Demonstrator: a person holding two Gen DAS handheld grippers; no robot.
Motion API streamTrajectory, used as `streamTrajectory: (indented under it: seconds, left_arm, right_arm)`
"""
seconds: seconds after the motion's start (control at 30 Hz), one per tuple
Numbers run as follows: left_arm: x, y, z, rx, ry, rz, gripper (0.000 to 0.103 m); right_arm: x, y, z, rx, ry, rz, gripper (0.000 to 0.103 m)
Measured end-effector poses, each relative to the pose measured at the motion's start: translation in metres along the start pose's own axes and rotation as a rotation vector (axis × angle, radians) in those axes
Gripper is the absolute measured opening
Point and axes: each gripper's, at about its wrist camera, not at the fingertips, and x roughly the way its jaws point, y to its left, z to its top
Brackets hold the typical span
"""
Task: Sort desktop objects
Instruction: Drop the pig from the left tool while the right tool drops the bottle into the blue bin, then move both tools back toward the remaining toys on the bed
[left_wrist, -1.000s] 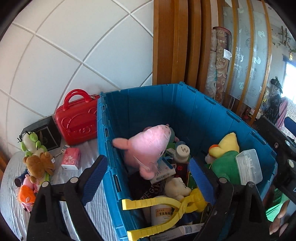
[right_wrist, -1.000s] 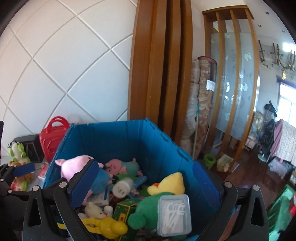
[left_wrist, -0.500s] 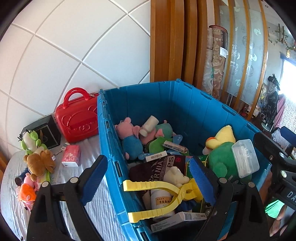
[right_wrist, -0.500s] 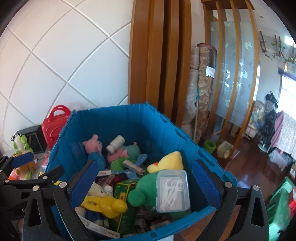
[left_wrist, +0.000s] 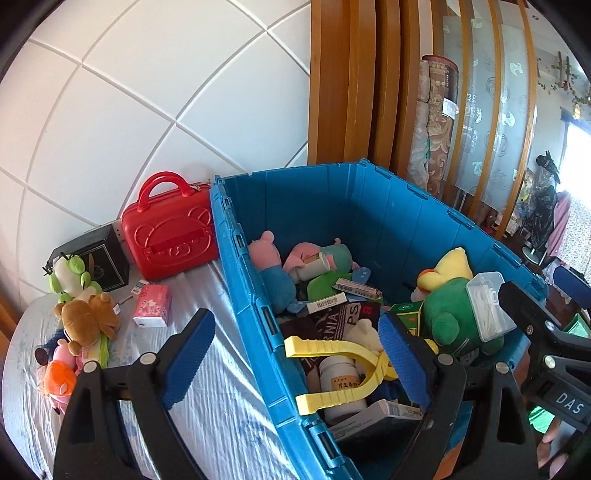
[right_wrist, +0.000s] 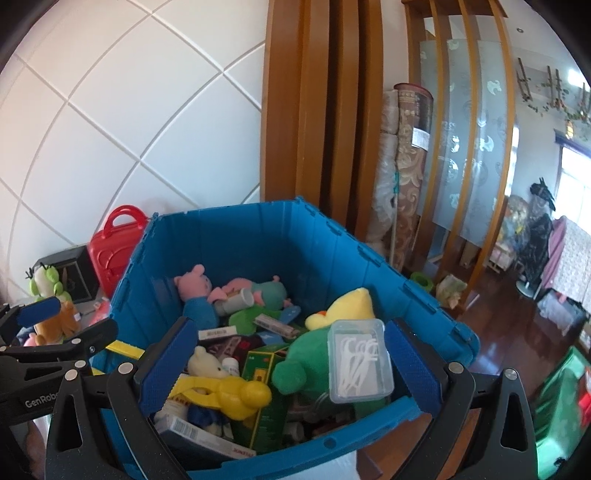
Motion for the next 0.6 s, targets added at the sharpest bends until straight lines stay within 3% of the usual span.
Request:
streamTrajectory:
  seconds: [0.6]
  left_arm:
    - [-0.022,0.069,-0.017,-0.044,-0.004,0.036,0.091]
  right_arm:
    - [-0.008,0.068,-0.001,-0.029,0.004,0.052,0.103]
